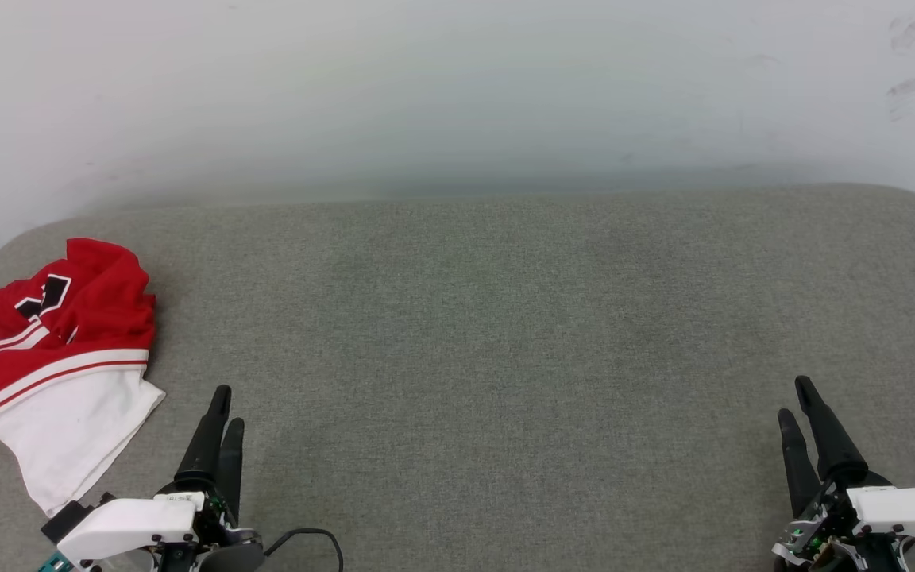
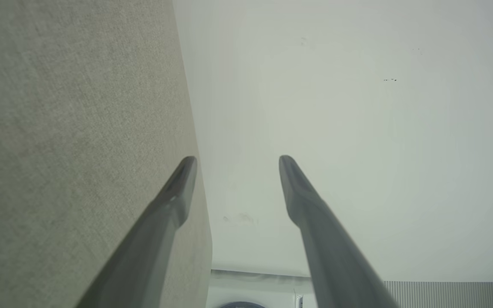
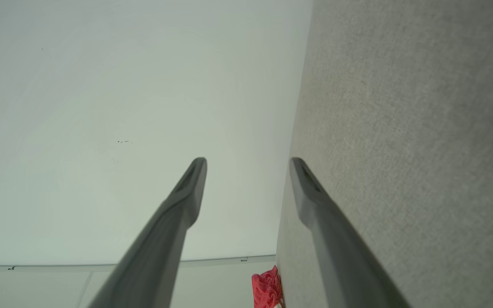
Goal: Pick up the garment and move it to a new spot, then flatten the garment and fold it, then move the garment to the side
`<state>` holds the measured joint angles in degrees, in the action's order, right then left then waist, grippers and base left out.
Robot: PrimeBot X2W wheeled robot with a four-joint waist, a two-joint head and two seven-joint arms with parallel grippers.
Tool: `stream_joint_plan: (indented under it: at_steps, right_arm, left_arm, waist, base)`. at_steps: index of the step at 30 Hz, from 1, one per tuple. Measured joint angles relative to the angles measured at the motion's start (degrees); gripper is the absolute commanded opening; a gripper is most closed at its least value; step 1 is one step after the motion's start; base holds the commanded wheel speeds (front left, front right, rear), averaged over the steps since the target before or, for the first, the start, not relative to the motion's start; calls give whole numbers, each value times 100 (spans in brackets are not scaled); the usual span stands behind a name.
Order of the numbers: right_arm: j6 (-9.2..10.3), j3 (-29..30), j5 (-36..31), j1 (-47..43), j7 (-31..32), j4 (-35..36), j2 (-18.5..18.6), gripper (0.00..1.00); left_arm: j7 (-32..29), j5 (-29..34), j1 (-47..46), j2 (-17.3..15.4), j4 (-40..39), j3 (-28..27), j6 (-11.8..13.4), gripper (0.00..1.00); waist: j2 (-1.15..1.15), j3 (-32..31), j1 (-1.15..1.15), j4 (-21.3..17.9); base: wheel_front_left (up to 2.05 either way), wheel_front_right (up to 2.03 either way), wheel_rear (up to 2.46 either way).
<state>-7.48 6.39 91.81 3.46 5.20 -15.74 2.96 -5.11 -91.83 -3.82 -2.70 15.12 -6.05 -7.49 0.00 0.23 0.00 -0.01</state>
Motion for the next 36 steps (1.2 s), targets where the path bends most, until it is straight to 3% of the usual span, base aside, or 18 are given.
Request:
stream_joint_plan:
  at_steps: [10, 26, 36]
  right_arm:
    - [-1, 91, -693, -15, -275, 201, -2, 100]
    - [-1, 109, -2836, -113, -647, 985, -4, 100]
    - [-1, -11, -4041, -185, -849, 1259, -4, 100]
  left_arm:
    - [279, 748, 3, -1, -205, -170, 65, 100]
    - [642, 2639, 50, -2, -867, -2, 700, 100]
    - [846, 3810, 131, -1, -1090, 215, 917, 100]
  waist:
    - [0, 17, 0, 7]
    - [0, 56, 0, 15]
    - [0, 61, 0, 23]
  base:
    - [0, 0, 0]
    - [0, 0, 0]
    - [0, 0, 0]
